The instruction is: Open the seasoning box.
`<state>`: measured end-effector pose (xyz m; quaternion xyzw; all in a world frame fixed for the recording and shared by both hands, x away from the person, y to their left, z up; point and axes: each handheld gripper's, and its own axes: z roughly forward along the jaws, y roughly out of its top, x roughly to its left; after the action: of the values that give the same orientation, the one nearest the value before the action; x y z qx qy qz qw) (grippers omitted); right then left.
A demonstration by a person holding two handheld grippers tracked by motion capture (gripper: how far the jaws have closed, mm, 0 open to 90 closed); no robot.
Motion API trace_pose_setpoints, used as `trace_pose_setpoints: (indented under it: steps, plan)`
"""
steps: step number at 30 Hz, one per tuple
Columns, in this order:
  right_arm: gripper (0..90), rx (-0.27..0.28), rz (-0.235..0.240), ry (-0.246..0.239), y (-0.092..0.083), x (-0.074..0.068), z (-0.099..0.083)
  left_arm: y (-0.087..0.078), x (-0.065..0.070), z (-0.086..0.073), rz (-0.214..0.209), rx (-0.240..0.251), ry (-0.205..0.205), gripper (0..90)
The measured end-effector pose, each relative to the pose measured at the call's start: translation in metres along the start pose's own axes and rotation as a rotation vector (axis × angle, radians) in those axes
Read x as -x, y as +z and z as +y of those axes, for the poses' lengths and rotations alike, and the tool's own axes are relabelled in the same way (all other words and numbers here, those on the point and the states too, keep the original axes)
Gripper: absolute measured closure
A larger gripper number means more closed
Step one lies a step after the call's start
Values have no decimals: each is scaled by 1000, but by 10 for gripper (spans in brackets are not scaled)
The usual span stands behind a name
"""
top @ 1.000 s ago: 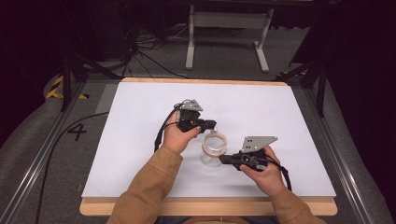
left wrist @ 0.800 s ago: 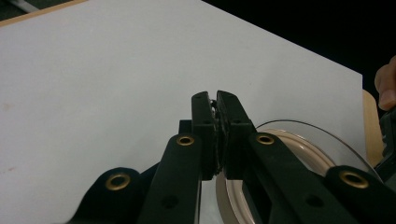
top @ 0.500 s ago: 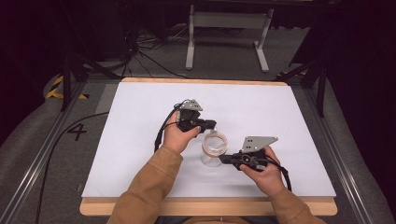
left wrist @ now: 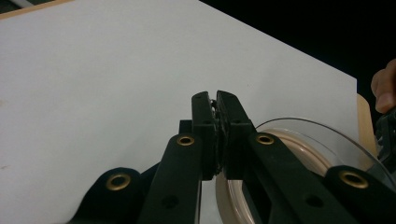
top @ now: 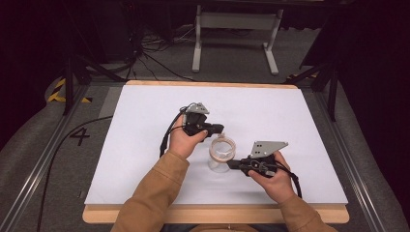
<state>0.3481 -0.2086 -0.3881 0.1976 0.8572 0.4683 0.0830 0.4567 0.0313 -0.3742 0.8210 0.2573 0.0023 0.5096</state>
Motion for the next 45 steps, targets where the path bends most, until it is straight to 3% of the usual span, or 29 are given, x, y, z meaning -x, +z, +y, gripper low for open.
trace_pose_setpoints:
  steps: [10, 17, 31, 45]
  plan:
    - [900, 20, -24, 9, -2, 3, 1, 0, 0, 0, -4, 2, -1, 873]
    - [900, 28, -28, 13, -3, 4, 2, -5, 0, 0, 20, 5, -9, 839]
    - [900, 70, -13, -10, -7, 9, 14, -54, 1, -11, 97, 64, -31, 822]
    - [900, 126, 7, -15, -12, 24, 25, -93, 6, -30, 158, 46, -55, 836]
